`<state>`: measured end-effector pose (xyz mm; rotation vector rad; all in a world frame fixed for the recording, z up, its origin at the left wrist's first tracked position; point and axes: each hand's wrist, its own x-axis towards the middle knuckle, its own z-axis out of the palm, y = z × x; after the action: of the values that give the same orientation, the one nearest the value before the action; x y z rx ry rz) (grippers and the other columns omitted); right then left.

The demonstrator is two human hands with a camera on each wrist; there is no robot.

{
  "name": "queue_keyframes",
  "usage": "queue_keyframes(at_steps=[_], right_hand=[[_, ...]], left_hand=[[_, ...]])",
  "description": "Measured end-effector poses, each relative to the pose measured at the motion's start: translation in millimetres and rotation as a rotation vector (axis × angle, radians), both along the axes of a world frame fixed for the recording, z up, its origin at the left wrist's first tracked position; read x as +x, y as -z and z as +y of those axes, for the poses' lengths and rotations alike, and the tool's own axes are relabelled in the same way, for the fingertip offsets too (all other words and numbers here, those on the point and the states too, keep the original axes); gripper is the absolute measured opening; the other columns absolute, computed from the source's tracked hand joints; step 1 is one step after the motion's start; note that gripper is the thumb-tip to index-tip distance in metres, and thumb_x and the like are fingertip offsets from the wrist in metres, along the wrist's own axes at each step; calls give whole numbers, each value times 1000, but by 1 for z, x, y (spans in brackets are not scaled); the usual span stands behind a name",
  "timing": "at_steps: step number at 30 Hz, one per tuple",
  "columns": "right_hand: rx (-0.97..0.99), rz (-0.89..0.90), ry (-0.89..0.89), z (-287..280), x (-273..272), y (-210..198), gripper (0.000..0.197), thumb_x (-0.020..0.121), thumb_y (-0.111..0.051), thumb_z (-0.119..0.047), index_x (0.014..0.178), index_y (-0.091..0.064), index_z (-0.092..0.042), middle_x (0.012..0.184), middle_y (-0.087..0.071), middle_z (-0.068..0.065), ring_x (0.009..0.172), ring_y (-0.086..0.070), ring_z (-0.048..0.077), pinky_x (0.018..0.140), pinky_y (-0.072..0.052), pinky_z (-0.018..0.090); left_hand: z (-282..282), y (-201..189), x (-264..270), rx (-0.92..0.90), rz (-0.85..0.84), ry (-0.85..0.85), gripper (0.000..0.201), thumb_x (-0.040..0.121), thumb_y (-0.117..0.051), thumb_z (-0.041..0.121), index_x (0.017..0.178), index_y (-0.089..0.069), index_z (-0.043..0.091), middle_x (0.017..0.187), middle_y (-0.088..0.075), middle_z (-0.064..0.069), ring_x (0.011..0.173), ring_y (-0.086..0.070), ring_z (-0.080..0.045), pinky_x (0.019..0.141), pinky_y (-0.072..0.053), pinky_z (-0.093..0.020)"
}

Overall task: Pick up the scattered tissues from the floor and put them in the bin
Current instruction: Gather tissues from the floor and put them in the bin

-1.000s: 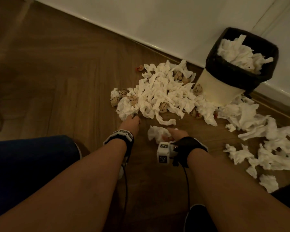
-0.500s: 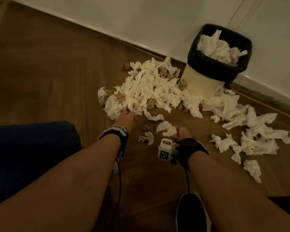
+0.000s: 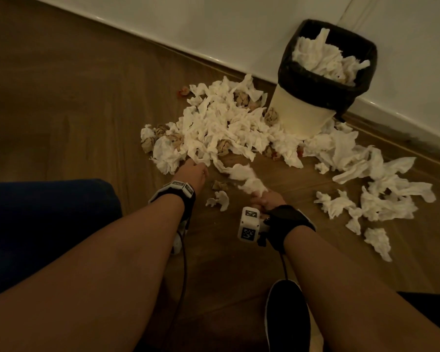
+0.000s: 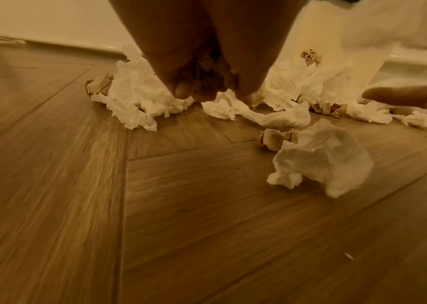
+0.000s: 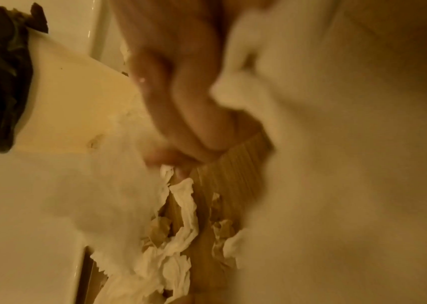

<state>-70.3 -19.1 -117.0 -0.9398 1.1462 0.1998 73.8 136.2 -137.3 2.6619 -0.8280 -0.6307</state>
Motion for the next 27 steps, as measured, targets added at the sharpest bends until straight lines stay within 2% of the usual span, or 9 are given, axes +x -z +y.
queue_keyframes(at_steps=[3, 6, 8, 12, 14, 17, 20, 22, 27], right_hand=[[12, 1, 79, -3, 1, 2, 27, 99, -35, -26, 79, -50, -14, 51, -46, 1, 41, -42, 13, 37, -34, 20], [-164, 161, -181, -4, 3, -4, 61, 79, -63, -55, 124, -54, -15, 114, -58, 9, 100, -57, 27, 65, -46, 32], [-247, 190, -280, -2, 2, -4, 67, 80, -69, -41, 134, -47, -7, 124, -56, 12, 108, -56, 29, 68, -49, 33], [-463, 242, -541, 8, -2, -3, 38, 96, -48, -14, 133, -48, -6, 139, -47, 13, 127, -46, 27, 96, -42, 33], [-405, 205, -615, 13, -1, 0, 31, 97, -45, -7, 125, -57, -10, 129, -57, 10, 114, -55, 22, 78, -51, 26], [-573, 157, -738, 21, 4, 7, 21, 95, -51, -20, 80, -64, -22, 78, -59, 3, 70, -55, 15, 58, -44, 20], [-702, 178, -1034, 30, 12, 15, 27, 86, -62, -40, 84, -67, -13, 91, -63, 8, 89, -57, 20, 75, -45, 31], [-684, 125, -1091, 33, 13, 21, 27, 81, -71, -33, 102, -69, -16, 111, -64, 4, 105, -58, 19, 83, -47, 31], [-725, 50, -1243, 41, 11, 36, 25, 77, -75, -27, 100, -66, -21, 119, -55, 4, 114, -50, 23, 87, -41, 30]], left_hand=[[-1, 0, 0, -12, 2, 6, 20, 95, -44, 15, 108, -58, 15, 121, -44, -13, 96, -54, -30, 70, -40, -31], [-3, -3, 0, -6, -2, 16, 21, 95, -44, 15, 109, -59, 15, 119, -44, -13, 96, -54, -30, 73, -41, -32], [-3, -6, 0, -8, 8, 21, 21, 95, -44, 15, 110, -59, 14, 119, -44, -13, 96, -54, -31, 79, -44, -35], [-3, -11, 2, -14, 15, 29, 22, 95, -43, 15, 110, -59, 12, 119, -44, -14, 98, -53, -32, 83, -44, -37], [-4, -12, 3, -22, 9, 22, 22, 96, -43, 15, 110, -59, 13, 119, -44, -14, 99, -53, -32, 81, -43, -35], [-3, -12, 4, -34, 4, 17, 21, 96, -43, 15, 109, -59, 13, 119, -45, -15, 98, -54, -31, 78, -42, -34], [1, -9, 5, -35, 14, 20, 21, 94, -43, 13, 108, -59, 13, 121, -45, -14, 101, -53, -30, 84, -45, -36], [4, -6, 5, -26, 16, 19, 20, 94, -44, 13, 108, -59, 13, 122, -44, -14, 99, -53, -30, 84, -46, -37], [13, -1, 6, 14, 24, 17, 19, 95, -44, 14, 107, -58, 13, 117, -45, -14, 94, -54, -29, 81, -45, -35]])
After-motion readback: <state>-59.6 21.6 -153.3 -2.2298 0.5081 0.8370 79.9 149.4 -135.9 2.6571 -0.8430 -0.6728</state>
